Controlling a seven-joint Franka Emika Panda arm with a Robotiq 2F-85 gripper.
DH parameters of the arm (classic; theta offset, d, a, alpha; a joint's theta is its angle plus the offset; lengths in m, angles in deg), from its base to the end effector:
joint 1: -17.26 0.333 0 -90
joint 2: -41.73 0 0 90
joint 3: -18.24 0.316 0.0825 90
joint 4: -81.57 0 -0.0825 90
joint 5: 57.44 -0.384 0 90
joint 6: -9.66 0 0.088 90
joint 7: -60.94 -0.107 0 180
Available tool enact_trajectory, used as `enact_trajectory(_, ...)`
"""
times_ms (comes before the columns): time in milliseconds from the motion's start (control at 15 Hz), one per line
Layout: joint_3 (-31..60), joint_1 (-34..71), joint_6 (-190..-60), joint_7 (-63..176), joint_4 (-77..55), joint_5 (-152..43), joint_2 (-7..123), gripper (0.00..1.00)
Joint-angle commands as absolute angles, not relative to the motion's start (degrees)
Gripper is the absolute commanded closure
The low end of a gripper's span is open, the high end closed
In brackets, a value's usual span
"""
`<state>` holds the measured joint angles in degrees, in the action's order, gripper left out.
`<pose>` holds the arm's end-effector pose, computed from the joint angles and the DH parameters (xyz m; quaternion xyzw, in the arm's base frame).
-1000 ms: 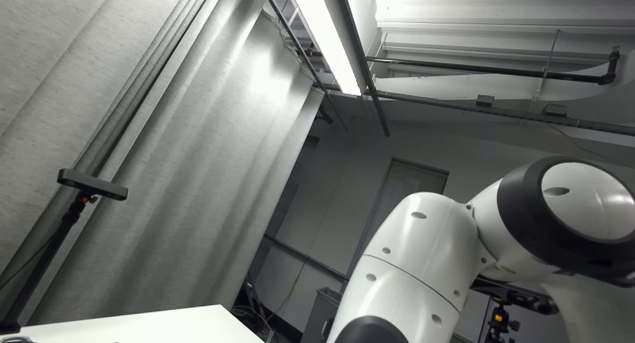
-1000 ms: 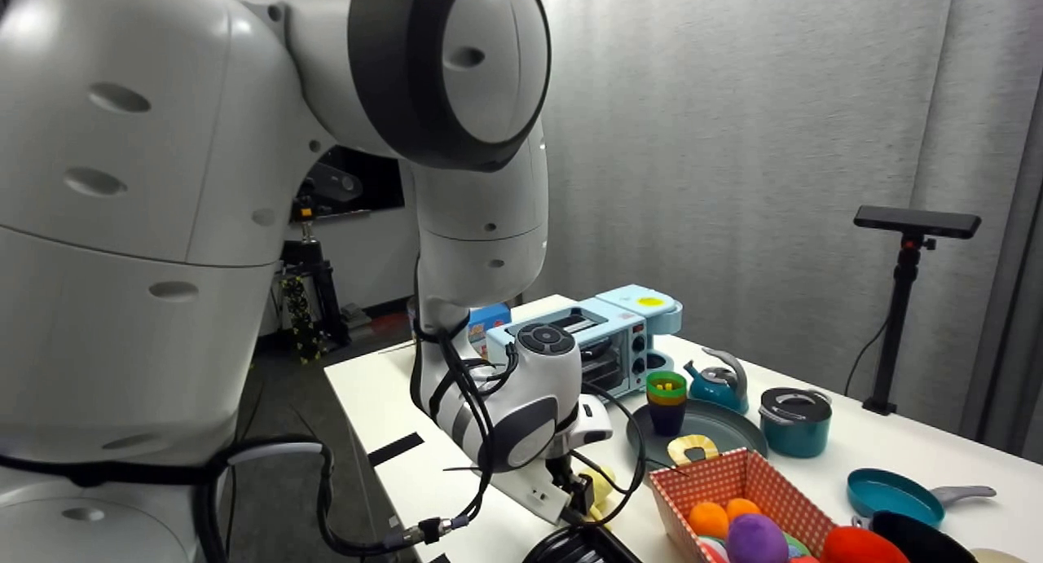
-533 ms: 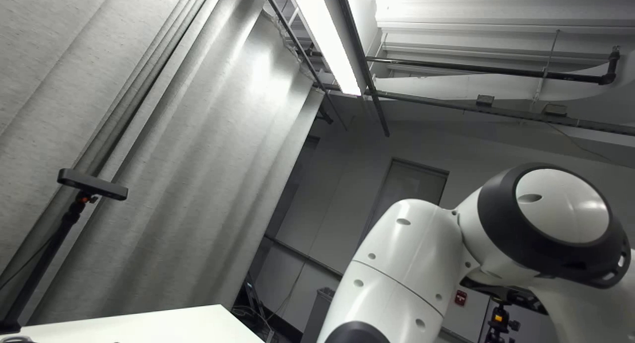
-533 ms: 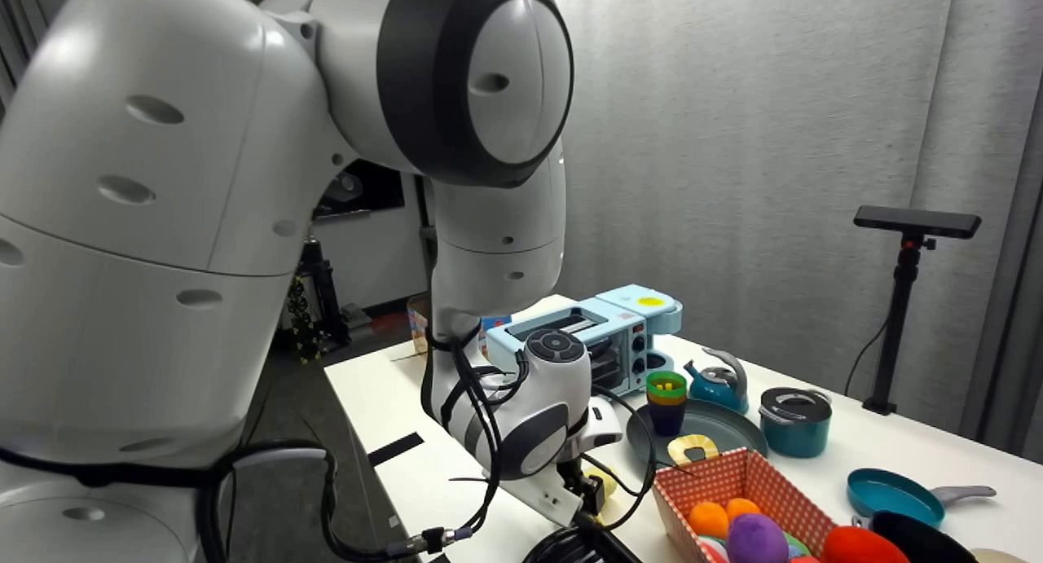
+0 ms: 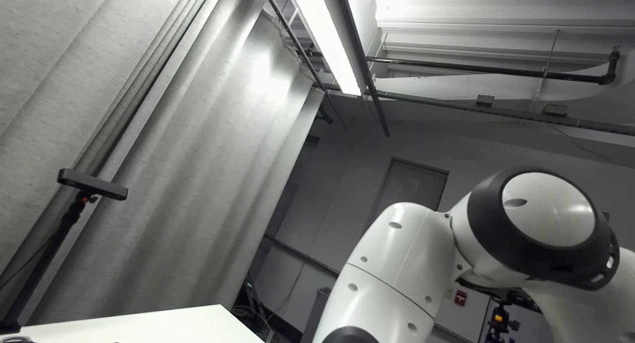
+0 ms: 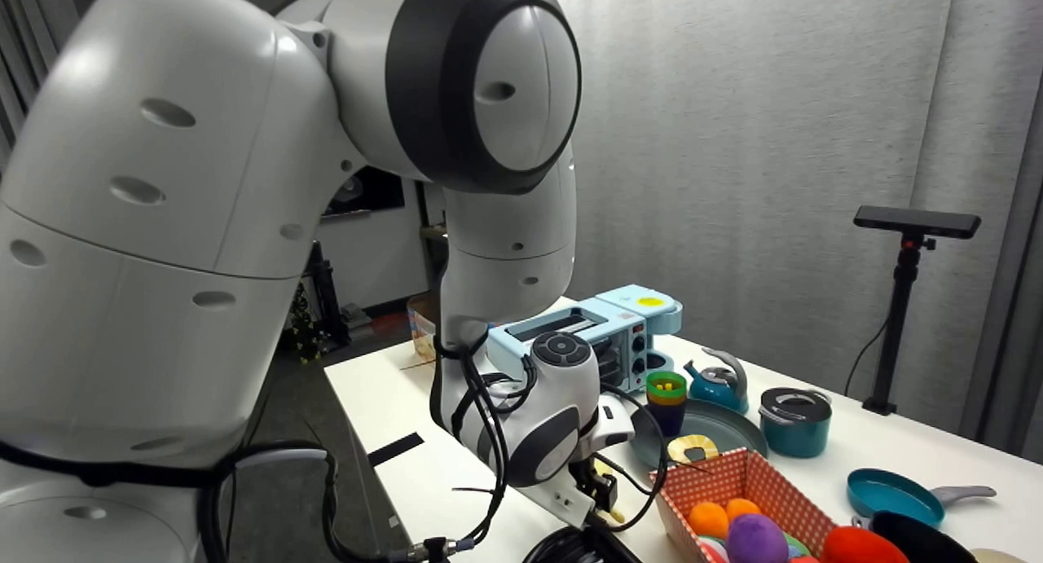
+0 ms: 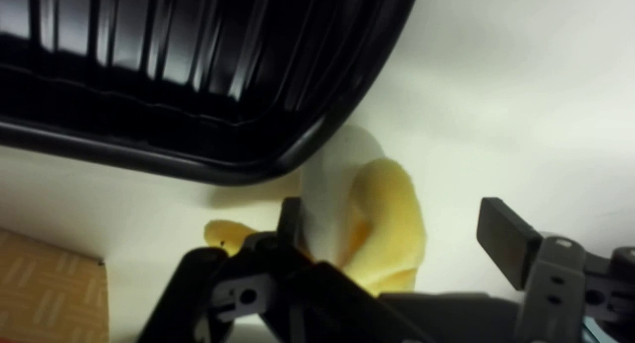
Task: Put the purple and yellow plush toys in the basket.
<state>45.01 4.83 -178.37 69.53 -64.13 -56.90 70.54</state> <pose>0.4458 0.1351 0.1386 -0.9710 -0.1604 -0.1377 0.1115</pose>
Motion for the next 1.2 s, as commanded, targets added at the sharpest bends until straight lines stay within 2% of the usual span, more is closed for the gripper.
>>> enact_trajectory(0, 41.9, 7.8, -180.5, 66.7, -62.8, -55.0, 72.2, 0.4)
enact_trajectory(333, 40.0, 9.5, -180.7, 66.3, -62.7, -55.1, 71.8, 0.8)
enact_trajectory(533, 41.7, 7.5, -180.8, 66.3, -63.7, -54.6, 70.0, 0.98)
enact_trajectory(667, 44.0, 5.2, -180.6, 66.1, -64.2, -54.2, 68.8, 1.0)
enact_trajectory(733, 45.6, 3.4, -180.7, 65.9, -64.5, -53.9, 68.0, 0.97)
enact_trajectory(1133, 56.0, -10.1, -185.2, 65.8, -65.7, -52.5, 62.6, 0.97)
